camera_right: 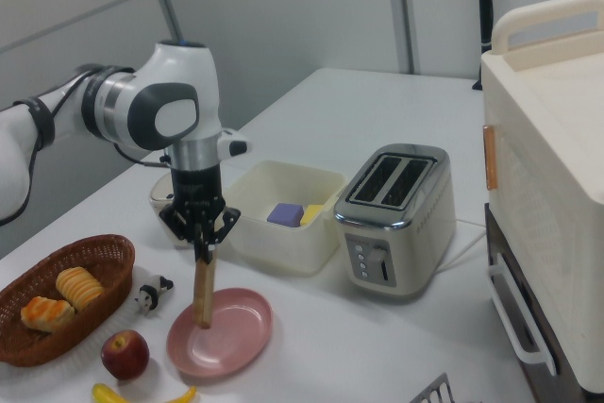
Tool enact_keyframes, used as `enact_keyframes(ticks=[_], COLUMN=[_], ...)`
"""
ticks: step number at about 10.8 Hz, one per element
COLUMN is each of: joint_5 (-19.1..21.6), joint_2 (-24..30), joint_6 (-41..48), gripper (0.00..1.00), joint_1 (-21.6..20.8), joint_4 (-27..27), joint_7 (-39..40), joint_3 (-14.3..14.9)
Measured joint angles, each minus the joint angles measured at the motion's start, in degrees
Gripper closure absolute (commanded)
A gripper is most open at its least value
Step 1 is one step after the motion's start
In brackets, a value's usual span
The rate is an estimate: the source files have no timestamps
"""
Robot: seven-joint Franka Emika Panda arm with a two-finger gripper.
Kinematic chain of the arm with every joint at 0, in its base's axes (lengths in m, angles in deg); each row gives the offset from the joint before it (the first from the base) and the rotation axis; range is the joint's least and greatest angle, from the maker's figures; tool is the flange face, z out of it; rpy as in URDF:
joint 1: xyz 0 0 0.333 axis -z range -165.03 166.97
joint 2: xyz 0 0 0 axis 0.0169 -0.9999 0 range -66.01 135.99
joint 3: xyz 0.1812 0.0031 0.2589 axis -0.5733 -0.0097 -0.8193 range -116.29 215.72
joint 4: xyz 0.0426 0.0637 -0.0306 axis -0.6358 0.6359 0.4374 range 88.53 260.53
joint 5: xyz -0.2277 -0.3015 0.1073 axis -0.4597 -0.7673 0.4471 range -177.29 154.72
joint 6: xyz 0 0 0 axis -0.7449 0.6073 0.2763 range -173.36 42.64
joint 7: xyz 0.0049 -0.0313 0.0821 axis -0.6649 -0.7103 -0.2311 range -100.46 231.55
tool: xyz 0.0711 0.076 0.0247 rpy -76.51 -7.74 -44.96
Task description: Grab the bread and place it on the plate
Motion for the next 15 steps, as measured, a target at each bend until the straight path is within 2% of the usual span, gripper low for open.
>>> enact_keyframes(ticks=[1, 2, 5, 6, 9, 12, 15], joint_5=[0.0, 0.0, -0.6, -2.1, -10.7, -17.8, -18.9], joint_2=[-0.7, -1.0, -1.5, -2.1, -3.7, -3.7, -3.0], joint_6=[1.8, 3.1, 3.7, 3.7, 3.7, 3.6, -2.7], gripper=[0.55, 0.01, 0.0, 0.0, 0.0, 0.0, 0.0], joint_1=[-0.8, -1.2, -1.1, -1.0, -0.9, 0.1, 3.0], joint_4=[0.2, 0.3, 1.0, 1.1, 1.0, 0.3, -1.8], joint_7=[1.7, 2.9, 3.4, 3.4, 2.6, -3.5, -11.0], joint_3=[0.0, 0.0, 0.1, 0.2, 0.4, 1.3, 1.5])
